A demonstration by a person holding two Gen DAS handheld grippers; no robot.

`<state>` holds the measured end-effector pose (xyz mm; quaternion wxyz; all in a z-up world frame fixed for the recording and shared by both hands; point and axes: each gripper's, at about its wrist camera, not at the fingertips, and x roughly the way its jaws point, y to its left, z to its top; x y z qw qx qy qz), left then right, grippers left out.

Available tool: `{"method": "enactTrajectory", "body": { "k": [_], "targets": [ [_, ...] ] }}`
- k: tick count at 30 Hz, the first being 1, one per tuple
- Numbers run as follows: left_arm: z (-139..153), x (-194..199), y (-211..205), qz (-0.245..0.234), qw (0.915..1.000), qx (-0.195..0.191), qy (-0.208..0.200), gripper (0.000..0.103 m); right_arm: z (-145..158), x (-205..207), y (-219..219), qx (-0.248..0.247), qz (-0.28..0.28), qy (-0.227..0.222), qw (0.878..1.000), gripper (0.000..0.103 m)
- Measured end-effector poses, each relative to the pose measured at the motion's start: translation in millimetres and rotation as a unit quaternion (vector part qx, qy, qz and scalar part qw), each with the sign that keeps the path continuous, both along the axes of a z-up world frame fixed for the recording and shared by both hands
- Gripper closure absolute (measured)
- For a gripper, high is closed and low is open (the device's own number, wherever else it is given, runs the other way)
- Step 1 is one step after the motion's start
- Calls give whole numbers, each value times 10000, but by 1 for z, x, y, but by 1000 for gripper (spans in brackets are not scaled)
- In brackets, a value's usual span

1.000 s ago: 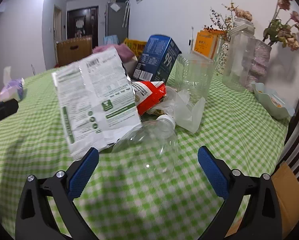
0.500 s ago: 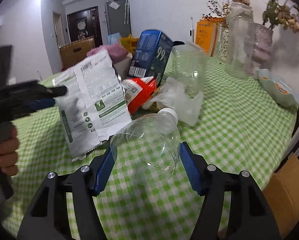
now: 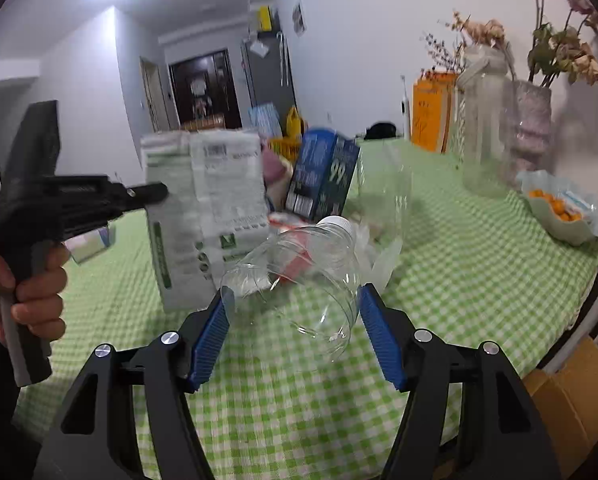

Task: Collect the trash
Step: 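Carry the bottle and leaflet to the cardboard box and open both tools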

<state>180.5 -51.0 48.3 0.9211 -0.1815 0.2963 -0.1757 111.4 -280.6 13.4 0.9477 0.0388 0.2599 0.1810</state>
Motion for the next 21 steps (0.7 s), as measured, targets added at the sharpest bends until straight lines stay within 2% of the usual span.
{"method": "enactTrajectory", "body": {
  "k": [4,7,11,15,21],
  "targets": [
    [38,-21,-13,-157,9981,-58,-601,103,12,-5,-20,112,-105,-168,9997,40],
    [54,-26,-33,-315,9966,-47,-756,103,17,-13,-40,157,-276,-241,9992,40],
    [55,-26,-60,-602,9955,-129,-725,103,18,-27,-74,95,-697,-256,9972,40],
    [45,-26,-108,-1087,9923,-257,-529,103,14,-48,-120,30,-1315,-174,9912,40],
    [21,-34,-202,-2098,9772,-296,-120,103,-5,-93,-198,-89,-2311,134,9728,40]
  ]
}}
